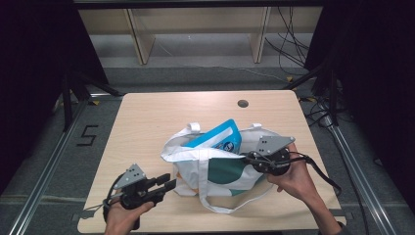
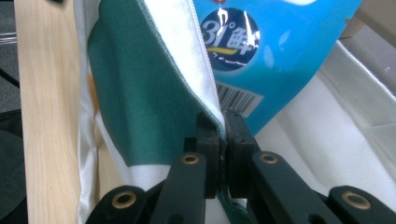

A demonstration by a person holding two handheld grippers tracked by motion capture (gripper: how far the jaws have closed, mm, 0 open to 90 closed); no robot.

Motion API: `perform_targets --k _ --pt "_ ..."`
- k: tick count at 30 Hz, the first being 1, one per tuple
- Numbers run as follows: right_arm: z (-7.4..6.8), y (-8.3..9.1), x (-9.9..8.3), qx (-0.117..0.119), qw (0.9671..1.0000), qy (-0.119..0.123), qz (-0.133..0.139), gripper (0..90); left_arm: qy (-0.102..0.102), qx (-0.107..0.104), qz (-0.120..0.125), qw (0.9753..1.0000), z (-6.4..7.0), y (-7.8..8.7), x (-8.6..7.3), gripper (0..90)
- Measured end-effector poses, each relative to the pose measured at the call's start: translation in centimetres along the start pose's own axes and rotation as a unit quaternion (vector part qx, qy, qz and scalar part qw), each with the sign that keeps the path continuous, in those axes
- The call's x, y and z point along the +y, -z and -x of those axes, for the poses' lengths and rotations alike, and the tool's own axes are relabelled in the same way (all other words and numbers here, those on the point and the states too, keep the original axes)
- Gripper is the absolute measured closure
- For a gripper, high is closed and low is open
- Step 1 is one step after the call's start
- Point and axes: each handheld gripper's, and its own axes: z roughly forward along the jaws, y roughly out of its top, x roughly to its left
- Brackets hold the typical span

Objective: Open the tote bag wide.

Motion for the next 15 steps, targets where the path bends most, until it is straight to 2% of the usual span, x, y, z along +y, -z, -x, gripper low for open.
perform_targets --k 1,2,3,4,6,7,8,9,10,11,12,13,14,15 --pt "0.2 0.0 0.1 0.001 1.0000 0.006 0.003 87.0 0.007 -0.004 -0.001 1.0000 0.1 -0.8 -0.4 68.0" --pt "0.3 0.0 0.1 0.000 0.9999 0.009 0.005 87.0 0.013 0.001 -0.002 0.9999 0.3 -1.5 -0.5 66.7" --pt "0.3 0.1 0.1 -0.001 1.0000 0.006 0.007 87.0 0.011 0.004 -0.007 0.9999 0.3 -2.1 -0.5 64.2" --pt "0.4 0.1 0.2 0.001 0.9999 0.007 0.010 87.0 0.006 0.007 -0.009 0.9999 0.2 -2.8 -0.4 60.2" --pt "0.6 0.4 0.2 -0.003 0.9999 0.007 0.015 87.0 0.020 0.024 -0.005 0.9995 0.1 -3.9 0.0 49.1" --pt "0.6 0.6 0.2 -0.003 0.9998 0.007 0.019 87.0 0.023 0.021 -0.003 0.9995 -0.1 -4.5 0.2 45.2" --pt "0.6 0.6 0.2 -0.003 0.9998 0.007 0.019 87.0 0.023 0.021 -0.003 0.9995 -0.1 -4.5 0.2 43.4" --pt "0.7 1.0 0.2 -0.013 0.9996 0.012 0.023 87.1 0.037 0.007 0.007 0.9993 0.0 -4.9 0.2 43.6" --pt "0.6 1.1 0.2 -0.011 0.9996 0.007 0.025 87.1 0.038 -0.003 0.009 0.9992 0.0 -5.0 0.2 43.8" --pt "0.7 1.1 0.2 -0.011 0.9996 0.006 0.027 87.1 0.048 -0.007 0.008 0.9988 0.2 -5.0 0.2 43.4" --pt "0.8 1.2 0.2 -0.013 0.9995 0.008 0.026 87.1 0.047 -0.011 0.012 0.9988 0.2 -4.9 0.2 41.9" --pt "0.8 1.2 0.2 -0.010 0.9995 0.006 0.028 87.0 0.042 0.001 0.008 0.9991 0.3 -4.7 0.3 38.3" --pt "0.9 1.1 0.3 -0.011 0.9995 0.007 0.029 87.0 0.050 -0.002 0.007 0.9987 0.2 -4.5 0.4 35.4" --pt "0.9 1.1 0.3 -0.012 0.9995 0.003 0.028 87.0 0.064 -0.017 0.010 0.9978 0.1 -4.2 0.4 33.5"
